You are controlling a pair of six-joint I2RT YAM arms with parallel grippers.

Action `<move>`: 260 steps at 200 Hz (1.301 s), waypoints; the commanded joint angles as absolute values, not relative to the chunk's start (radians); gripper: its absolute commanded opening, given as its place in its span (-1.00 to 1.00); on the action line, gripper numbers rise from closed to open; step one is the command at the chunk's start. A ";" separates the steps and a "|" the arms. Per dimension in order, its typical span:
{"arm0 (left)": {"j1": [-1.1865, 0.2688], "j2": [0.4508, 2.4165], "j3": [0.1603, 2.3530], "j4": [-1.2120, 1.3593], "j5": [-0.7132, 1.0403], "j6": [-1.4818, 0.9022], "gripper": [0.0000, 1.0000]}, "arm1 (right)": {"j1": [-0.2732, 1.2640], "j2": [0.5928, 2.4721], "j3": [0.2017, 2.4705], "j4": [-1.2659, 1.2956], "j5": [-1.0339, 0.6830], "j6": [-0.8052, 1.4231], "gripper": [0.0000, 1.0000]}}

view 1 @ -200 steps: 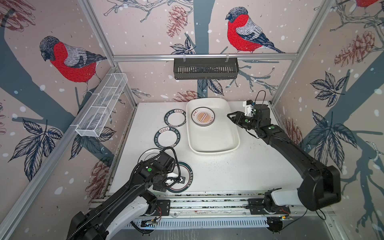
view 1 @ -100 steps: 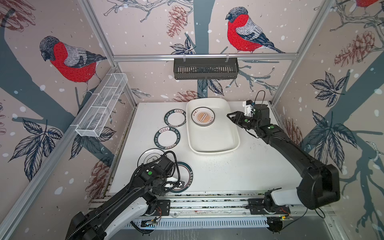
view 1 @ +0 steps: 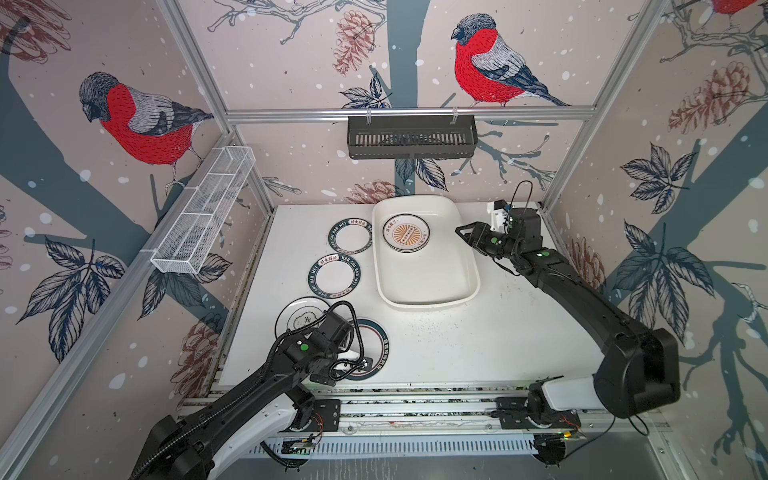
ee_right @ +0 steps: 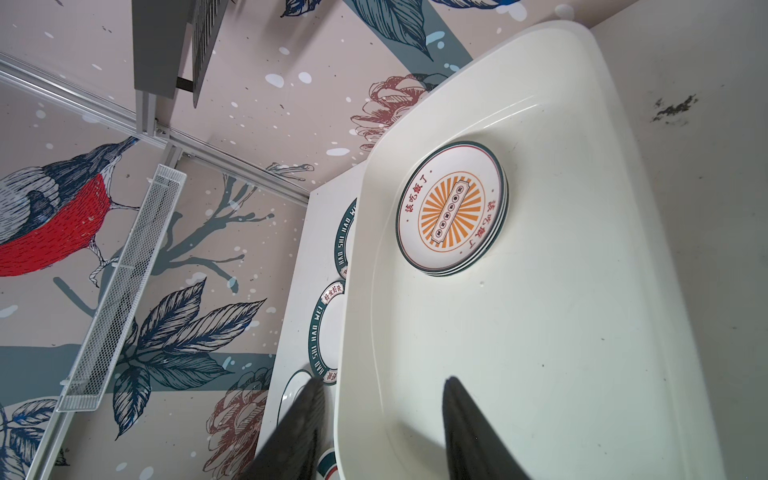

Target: Place the plates into the plastic bin on the countertop

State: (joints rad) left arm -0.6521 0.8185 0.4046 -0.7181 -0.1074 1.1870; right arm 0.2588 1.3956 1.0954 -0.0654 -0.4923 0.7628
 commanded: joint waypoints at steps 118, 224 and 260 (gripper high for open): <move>-0.656 0.888 0.416 -0.526 -0.103 1.212 0.96 | 0.232 1.337 1.017 -0.008 -0.525 0.768 -0.03; -0.658 0.835 0.566 -0.753 -0.104 0.962 0.96 | 0.342 1.146 0.967 -0.229 -0.522 0.736 0.00; -0.657 0.899 0.664 -0.733 -0.098 0.784 0.96 | 0.500 1.081 0.865 -0.222 -0.423 0.810 -0.01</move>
